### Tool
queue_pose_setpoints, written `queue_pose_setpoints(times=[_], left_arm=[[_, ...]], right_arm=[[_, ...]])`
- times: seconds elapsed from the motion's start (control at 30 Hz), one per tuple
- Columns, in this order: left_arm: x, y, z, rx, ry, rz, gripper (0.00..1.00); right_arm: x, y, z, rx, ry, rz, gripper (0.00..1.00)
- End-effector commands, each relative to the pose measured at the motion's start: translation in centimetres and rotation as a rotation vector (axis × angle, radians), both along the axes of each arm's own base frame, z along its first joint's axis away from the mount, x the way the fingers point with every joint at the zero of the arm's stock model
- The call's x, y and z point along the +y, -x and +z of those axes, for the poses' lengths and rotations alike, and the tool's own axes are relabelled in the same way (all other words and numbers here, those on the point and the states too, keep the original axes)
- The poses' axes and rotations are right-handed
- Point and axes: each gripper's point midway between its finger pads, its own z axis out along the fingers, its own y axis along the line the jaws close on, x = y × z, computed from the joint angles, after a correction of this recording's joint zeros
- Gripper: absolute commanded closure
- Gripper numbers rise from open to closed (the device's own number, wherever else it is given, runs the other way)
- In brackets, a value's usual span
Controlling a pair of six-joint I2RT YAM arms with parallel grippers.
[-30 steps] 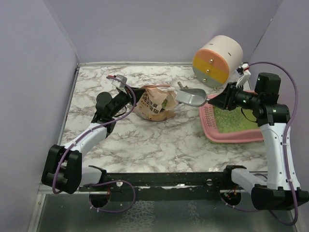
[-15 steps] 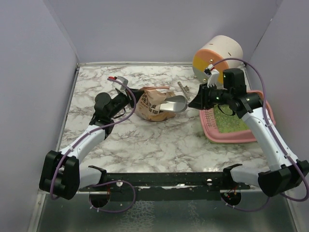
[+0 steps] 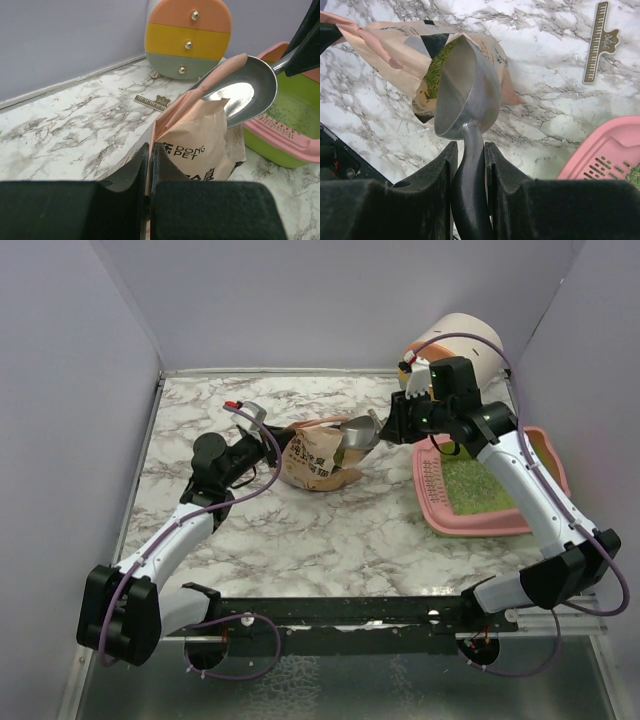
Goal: Fill the litter box with clean litter
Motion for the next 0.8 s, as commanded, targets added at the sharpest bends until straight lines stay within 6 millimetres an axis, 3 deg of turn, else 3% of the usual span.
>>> queue_pose_setpoints(times=[0.0,0.3,0.77], left_arm=[[0.2,0.1,3.4,-0.098,0.020,0.007,1.00],[-0.1,-0.3,2.6,-0.061,0.029,0.000,1.00],[-0.1,-0.5,2.2,-0.048,0.029,-0.002,1.00]], right_arm=[[0.7,-0.7,1.0,-0.057,0.057,-0.013,0.99],[3.2,0.6,-2.5,-0.013,0.111,0.021,0.99],[2.3,-1.8,-6.8,0.027,0.293,-0.004,0.99]])
